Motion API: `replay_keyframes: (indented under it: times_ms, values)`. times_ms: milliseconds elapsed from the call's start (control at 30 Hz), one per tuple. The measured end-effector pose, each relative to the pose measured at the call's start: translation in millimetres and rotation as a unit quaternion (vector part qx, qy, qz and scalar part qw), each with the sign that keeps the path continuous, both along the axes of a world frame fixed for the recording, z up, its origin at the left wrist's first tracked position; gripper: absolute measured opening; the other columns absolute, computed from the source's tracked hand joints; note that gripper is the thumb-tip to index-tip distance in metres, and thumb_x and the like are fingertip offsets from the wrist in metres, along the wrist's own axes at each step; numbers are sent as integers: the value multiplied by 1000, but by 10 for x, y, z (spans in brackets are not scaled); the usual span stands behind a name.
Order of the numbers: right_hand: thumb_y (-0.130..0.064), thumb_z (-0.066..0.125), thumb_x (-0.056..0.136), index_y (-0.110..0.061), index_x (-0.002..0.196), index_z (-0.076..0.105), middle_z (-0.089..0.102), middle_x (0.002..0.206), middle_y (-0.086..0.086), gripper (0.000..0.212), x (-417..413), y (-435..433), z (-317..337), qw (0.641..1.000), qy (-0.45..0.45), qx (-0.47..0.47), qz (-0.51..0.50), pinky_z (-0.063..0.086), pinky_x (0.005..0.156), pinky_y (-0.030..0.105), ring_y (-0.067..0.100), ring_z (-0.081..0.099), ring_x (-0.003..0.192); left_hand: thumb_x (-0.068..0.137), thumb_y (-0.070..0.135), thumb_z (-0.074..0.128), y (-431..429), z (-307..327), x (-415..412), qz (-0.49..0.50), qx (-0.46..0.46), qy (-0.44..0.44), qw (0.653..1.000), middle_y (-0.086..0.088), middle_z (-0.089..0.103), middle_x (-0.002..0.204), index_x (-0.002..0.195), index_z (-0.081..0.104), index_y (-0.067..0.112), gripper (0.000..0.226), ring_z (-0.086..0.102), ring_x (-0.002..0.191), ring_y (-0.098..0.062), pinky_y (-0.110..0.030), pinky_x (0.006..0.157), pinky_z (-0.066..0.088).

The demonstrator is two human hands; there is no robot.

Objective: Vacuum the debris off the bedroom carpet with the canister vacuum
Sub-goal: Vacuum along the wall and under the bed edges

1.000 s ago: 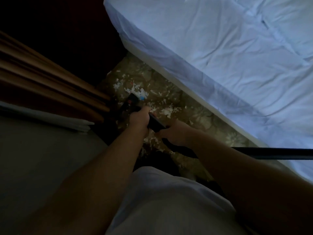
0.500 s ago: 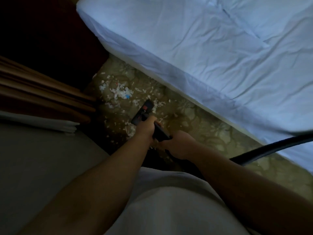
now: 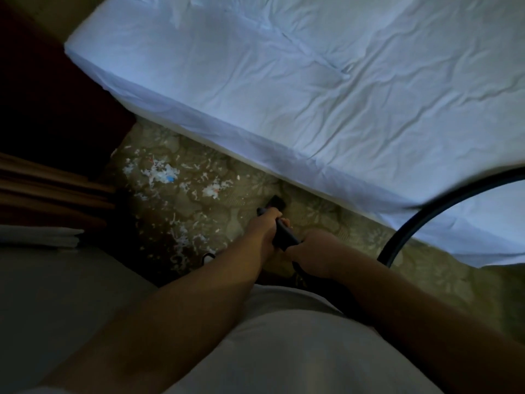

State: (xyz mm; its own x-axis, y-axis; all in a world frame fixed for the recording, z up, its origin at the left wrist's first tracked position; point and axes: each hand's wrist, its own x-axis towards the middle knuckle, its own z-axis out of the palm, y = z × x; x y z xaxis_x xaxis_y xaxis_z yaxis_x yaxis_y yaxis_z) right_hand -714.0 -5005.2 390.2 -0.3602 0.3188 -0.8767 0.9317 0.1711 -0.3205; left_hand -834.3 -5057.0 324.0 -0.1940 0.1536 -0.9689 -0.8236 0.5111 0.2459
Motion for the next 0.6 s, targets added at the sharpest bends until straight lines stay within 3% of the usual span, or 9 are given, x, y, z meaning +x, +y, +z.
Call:
replay_keyframes:
  times_ms: [133, 200, 300, 600]
  values:
    - [-36, 63, 97, -7, 94, 69, 60, 82, 7, 30, -7, 29, 39, 1000, 3, -4, 14, 43, 61, 28, 19, 56, 70, 104, 15, 47, 4, -18, 25, -5, 17, 4, 1000, -7, 47, 68, 74, 49, 8, 32, 46, 64, -21, -38, 84, 42]
    - [-38, 66, 95, -8, 92, 69, 61, 79, 6, 30, -85, 20, 25, 1000, 2, -1, 4, 43, 57, 26, 18, 57, 67, 103, 14, 48, -25, -19, -50, 12, 32, 7, 999, -7, 48, 68, 77, 51, 7, 28, 47, 64, -20, -38, 82, 45]
    - [-41, 69, 92, -9, 91, 70, 62, 76, 5, 32, -339, -7, -4, 1000, 1, 2, 2, 42, 56, 25, 16, 56, 64, 102, 13, 51, -91, -50, -307, 36, 43, 15, 998, -7, 51, 68, 83, 52, 7, 19, 50, 63, -19, -37, 69, 50]
    - [-44, 69, 93, -11, 98, 76, 70, 84, 6, 35, -2066, -365, -160, 1000, 4, -5, 30, 48, 61, 28, 16, 63, 69, 100, 13, 54, -502, -306, -2061, 73, 43, 36, 996, -6, 57, 64, 97, 54, 3, 11, 55, 62, -21, -39, 64, 52]
